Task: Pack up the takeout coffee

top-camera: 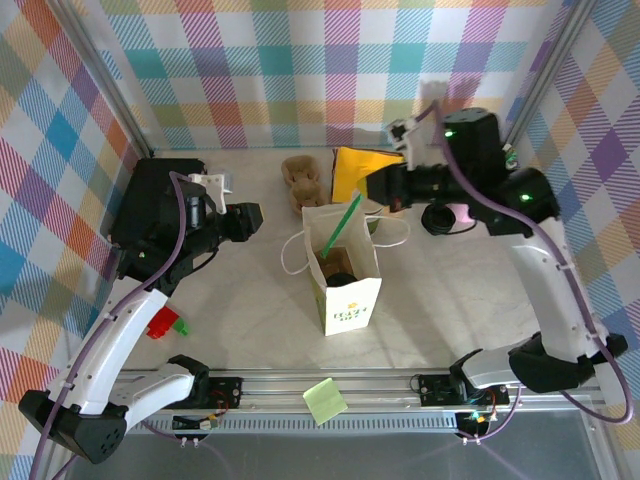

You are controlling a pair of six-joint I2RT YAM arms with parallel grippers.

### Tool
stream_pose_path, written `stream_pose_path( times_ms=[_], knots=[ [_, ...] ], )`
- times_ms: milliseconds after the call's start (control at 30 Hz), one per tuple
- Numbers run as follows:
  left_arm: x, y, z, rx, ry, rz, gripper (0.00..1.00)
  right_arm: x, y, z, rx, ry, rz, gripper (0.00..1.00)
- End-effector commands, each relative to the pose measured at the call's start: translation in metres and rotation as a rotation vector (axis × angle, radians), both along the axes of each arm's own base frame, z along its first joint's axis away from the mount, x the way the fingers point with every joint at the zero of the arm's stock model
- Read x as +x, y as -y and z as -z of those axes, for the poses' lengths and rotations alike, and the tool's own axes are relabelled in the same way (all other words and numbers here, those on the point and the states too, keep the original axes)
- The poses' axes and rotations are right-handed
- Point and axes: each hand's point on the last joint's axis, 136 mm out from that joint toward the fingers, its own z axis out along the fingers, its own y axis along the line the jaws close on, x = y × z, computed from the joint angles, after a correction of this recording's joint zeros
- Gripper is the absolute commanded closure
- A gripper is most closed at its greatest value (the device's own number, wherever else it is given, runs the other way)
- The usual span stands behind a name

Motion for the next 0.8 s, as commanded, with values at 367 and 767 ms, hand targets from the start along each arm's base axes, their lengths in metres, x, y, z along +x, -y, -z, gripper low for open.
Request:
stream_pose_path(
  times_ms=[367, 767],
  knots=[
    [-0.001, -0.002, -0.006, 0.005, -0.004, -0.016, 0.59, 0.008, -0.050, 0.068, -0.132, 0.008, -0.095, 0.95],
    [0.000, -0.001, -0.009, 0.010, -0.008, -0.011, 0.59, 0.085, 0.007, 0.051, -0.300, 0.168, 0.294, 0.34]
  ],
)
